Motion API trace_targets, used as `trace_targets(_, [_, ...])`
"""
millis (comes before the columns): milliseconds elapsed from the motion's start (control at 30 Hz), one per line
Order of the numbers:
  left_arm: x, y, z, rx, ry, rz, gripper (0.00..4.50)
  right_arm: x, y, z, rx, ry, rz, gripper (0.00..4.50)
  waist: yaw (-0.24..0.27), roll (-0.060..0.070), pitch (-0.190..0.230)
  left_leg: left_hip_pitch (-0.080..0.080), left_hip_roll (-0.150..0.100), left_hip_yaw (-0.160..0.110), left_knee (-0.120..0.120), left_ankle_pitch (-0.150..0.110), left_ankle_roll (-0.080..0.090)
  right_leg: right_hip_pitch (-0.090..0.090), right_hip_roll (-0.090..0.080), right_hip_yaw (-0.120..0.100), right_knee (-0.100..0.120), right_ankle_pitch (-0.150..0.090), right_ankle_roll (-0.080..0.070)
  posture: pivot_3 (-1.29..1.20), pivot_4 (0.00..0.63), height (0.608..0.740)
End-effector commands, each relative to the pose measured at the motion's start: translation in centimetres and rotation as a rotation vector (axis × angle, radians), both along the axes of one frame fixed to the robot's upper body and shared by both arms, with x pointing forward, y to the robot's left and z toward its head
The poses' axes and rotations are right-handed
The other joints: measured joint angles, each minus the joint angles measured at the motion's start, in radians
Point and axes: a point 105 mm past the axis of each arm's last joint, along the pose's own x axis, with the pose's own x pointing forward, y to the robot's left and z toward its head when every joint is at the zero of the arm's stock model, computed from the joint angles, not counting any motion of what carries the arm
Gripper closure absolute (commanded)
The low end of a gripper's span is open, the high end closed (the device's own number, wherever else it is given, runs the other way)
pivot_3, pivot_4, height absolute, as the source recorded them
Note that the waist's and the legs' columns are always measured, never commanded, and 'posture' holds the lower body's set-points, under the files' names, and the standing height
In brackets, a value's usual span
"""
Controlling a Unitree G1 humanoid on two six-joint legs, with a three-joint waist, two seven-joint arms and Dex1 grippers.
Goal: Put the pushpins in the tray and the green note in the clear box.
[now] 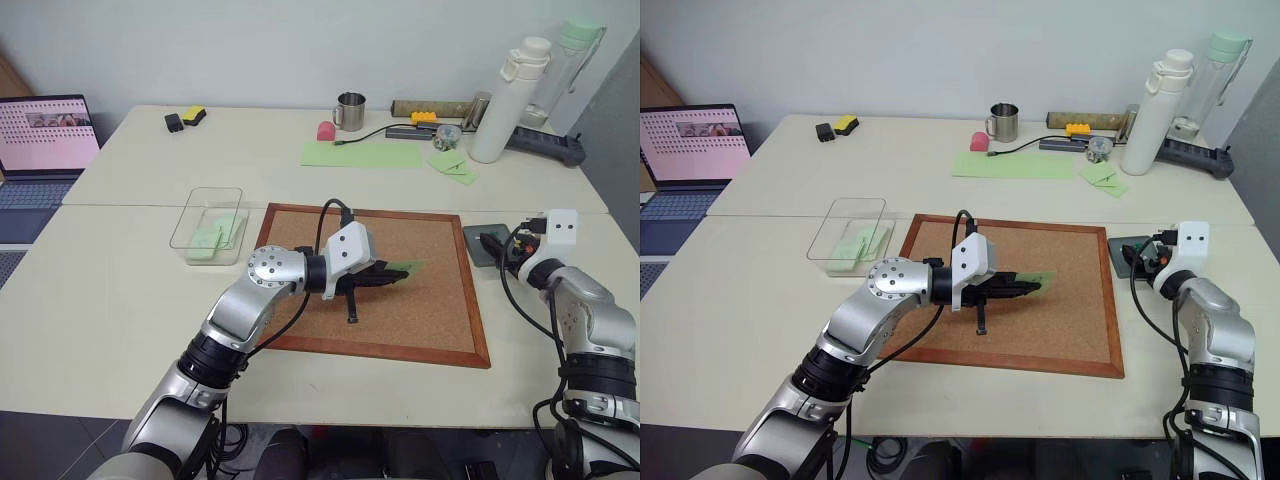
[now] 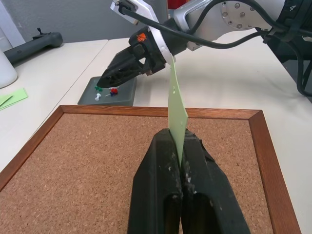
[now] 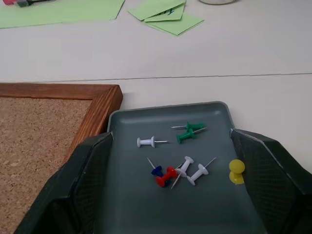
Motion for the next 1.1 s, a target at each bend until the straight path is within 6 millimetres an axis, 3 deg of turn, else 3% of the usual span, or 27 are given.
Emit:
trace_targets(33, [0.1,0.2,1.3,-0.034,-0.039,0.009,4.50,0.2,-0.2,0.2,0.034,-0.006,-0.002,0.44,0.001,0.000,0.000,0.000,0.000,0.000,0.000,0.000,0.000,0.000,0.000,0.000,0.000,0.000,0.000,0.00,0.150,0.740])
trace_targets(233, [0.6,0.5,1.5,-0.041,-0.045,0.035,4.50,0.2,-1.0,0.8,0.090,-0.029,-0.030,0.44,0.001,0.000,0.000,0.000,0.000,0.000,0.000,0.000,0.000,0.000,0.000,0.000,0.000,0.000,0.000,0.00,0.150,0.740])
trace_targets(367, [1.4,1.3,2.4,-0.065,-0.059,0.085,4.50,0.2,-0.2,3.8,0.002,-0.150,0.051,0.44,0.001,0.000,0.000,0.000,0.000,0.000,0.000,0.000,0.000,0.000,0.000,0.000,0.000,0.000,0.000,0.00,0.150,0.740])
trace_targets(433, [2.4,2.5,3.8,-0.123,-0.038,0.161,4.50,-0.1,1.0,5.5,-0.022,-0.211,0.133,0.44,0.000,0.001,0.001,0.000,0.000,0.000,0.000,0.000,0.000,0.000,0.000,0.000,0.000,0.000,0.000,0.00,0.150,0.740])
trace_targets(600, [4.3,7.2,6.2,-0.180,-0.023,0.358,4.50,-1.9,5.9,9.0,-0.022,-0.290,0.443,0.44,-0.010,0.001,0.001,0.000,0.001,-0.001,0.000,0.000,0.000,0.000,0.001,-0.001,0.000,0.000,0.000,0.00,0.150,0.740])
trace_targets(733, [5.3,14.5,6.8,-0.174,-0.035,0.667,4.50,-5.8,11.6,10.4,-0.017,-0.243,0.866,0.44,-0.020,0.001,0.001,0.000,0.001,-0.001,0.000,0.000,0.000,0.000,0.000,-0.001,-0.001,0.000,0.000,0.00,0.150,0.740])
trace_targets(867, [6.5,21.4,6.1,-0.155,-0.092,1.034,4.50,-8.2,14.7,11.4,-0.006,-0.213,1.075,0.44,-0.015,0.000,0.002,0.000,0.001,-0.004,0.000,0.000,0.000,0.000,0.000,-0.003,-0.001,0.000,0.000,0.00,0.150,0.740])
trace_targets(967, [7.1,23.8,4.9,-0.128,-0.084,1.170,4.50,-8.9,16.1,12.1,0.030,-0.208,1.144,0.44,-0.004,-0.002,0.003,-0.001,0.000,-0.005,0.001,0.000,0.000,0.001,0.000,-0.004,0.000,0.000,0.000,0.00,0.150,0.740])
trace_targets(1100, [8.1,23.7,3.3,-0.076,-0.083,1.232,4.50,-9.3,16.9,12.1,0.047,-0.199,1.162,0.44,0.011,-0.004,0.005,-0.001,0.000,-0.006,0.001,0.000,0.000,0.001,0.000,-0.005,-0.001,0.000,0.000,0.00,0.150,0.740])
